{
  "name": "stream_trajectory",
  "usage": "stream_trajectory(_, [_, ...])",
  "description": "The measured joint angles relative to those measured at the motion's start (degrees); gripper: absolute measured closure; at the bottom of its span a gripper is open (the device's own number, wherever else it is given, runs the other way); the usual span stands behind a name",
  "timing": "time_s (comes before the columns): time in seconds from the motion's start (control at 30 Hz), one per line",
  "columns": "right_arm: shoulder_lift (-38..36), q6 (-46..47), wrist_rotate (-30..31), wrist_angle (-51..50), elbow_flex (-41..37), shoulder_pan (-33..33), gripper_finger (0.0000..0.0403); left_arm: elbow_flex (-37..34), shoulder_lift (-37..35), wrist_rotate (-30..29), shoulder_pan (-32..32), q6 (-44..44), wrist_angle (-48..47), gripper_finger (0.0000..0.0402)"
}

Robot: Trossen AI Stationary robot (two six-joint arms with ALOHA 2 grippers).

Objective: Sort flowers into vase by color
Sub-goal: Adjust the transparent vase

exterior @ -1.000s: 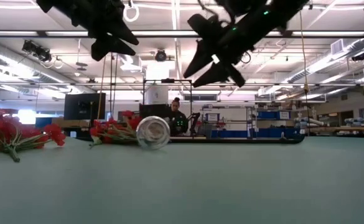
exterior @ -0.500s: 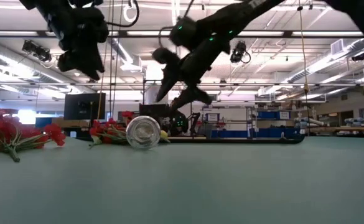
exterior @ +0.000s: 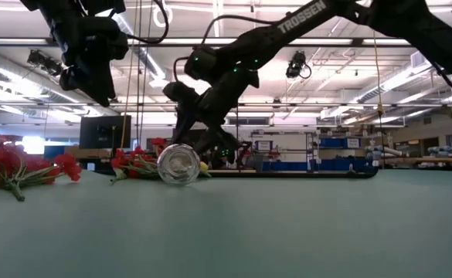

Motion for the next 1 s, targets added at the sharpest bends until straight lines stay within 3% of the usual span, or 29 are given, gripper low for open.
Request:
stream_trajectory(0.5, [4.11,0.87,-0.69,-0.29,1.77,0.10,0.0182,0.00,0.00,-0.01,0.00,0.67,-1.47,0.0230])
stream_trajectory(0.63, [4.11,1.08,-0.41,-0.56,1.75,0.11,0.0159,0.00,0.00,-0.01,0.00,0.64,-1.45,0.0230])
stream_trajectory(0.87, [4.20,4.33,2.22,0.80,1.66,0.17,0.0085,0.00,0.00,-0.01,0.01,0.47,-1.31,0.0230])
stream_trajectory(1.0, [5.57,9.42,4.81,0.61,1.66,0.18,0.0079,0.02,0.00,-0.01,0.01,0.44,-1.05,0.0230])
